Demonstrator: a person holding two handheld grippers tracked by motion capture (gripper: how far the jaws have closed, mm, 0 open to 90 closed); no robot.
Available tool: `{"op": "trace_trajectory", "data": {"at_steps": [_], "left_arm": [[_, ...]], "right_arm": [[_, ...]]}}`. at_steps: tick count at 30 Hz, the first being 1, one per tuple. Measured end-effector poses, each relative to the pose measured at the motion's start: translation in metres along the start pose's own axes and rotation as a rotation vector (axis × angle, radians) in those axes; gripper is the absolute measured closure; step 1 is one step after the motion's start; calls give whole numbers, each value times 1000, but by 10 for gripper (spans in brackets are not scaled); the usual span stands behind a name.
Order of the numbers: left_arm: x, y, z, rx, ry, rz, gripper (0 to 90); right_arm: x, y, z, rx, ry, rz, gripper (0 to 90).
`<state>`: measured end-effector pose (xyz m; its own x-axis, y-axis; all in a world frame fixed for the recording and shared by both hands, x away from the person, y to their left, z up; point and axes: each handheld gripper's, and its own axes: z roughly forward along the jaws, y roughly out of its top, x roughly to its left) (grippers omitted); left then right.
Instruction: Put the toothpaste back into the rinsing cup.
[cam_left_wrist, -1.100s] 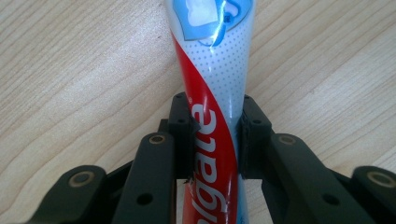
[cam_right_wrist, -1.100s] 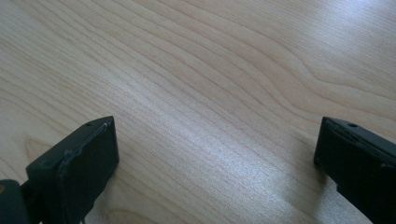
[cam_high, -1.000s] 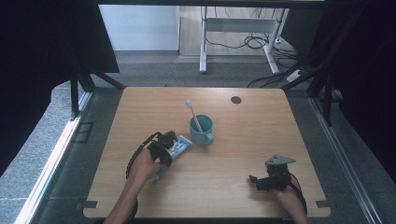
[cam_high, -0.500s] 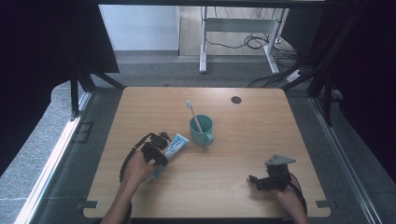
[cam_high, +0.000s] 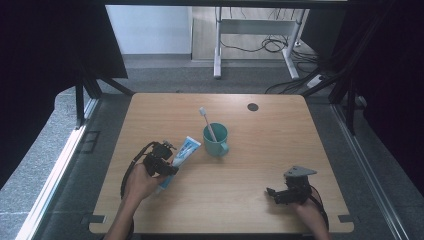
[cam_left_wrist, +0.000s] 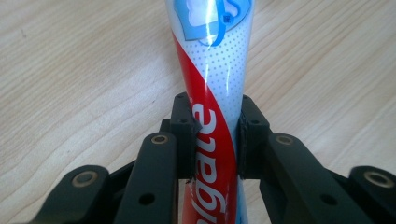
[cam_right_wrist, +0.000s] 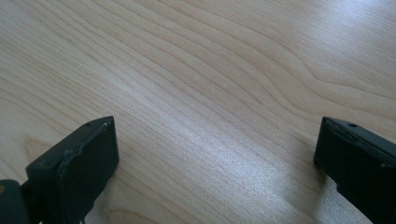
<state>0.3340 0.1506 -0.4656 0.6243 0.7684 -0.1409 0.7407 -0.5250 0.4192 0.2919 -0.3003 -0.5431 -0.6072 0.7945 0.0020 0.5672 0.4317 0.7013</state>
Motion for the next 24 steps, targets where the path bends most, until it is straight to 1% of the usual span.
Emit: {"op": "trace_trajectory", "data": {"at_steps": [2, 5, 6, 8, 10, 11, 12, 16, 17, 21, 24], "left_arm": [[0, -2, -5, -33, -12, 6, 733], [-1, -3, -12, -78, -15, 22, 732], [-2, -5, -16, -105, -18, 29, 733], [-3, -6, -19, -126, -25, 28, 732], [-3, -7, -23, -153, -35, 41, 732], [-4, -8, -25, -177, -40, 39, 732], [-4, -8, -27, -186, -39, 55, 732], [-6, -8, -32, -237, -40, 61, 732], [-7, -9, -33, -255, -46, 55, 732], [-7, -7, -37, -312, -47, 55, 732], [-7, -6, -39, -352, -46, 47, 733]], "right_arm": [[0, 0, 0, -1, -1, 0, 0], [0, 0, 0, -1, -1, 1, 0], [0, 0, 0, 0, -1, 1, 0], [0, 0, 0, -1, -1, 1, 0], [0, 0, 0, -1, -1, 0, 0], [0, 0, 0, -1, -2, 0, 0], [0, 0, 0, 0, 1, -1, 0], [0, 0, 0, 0, 0, 0, 0], [0, 0, 0, 0, -1, -1, 0], [0, 0, 0, -1, -2, -3, 0], [0, 0, 0, -3, -1, -3, 0]]}}
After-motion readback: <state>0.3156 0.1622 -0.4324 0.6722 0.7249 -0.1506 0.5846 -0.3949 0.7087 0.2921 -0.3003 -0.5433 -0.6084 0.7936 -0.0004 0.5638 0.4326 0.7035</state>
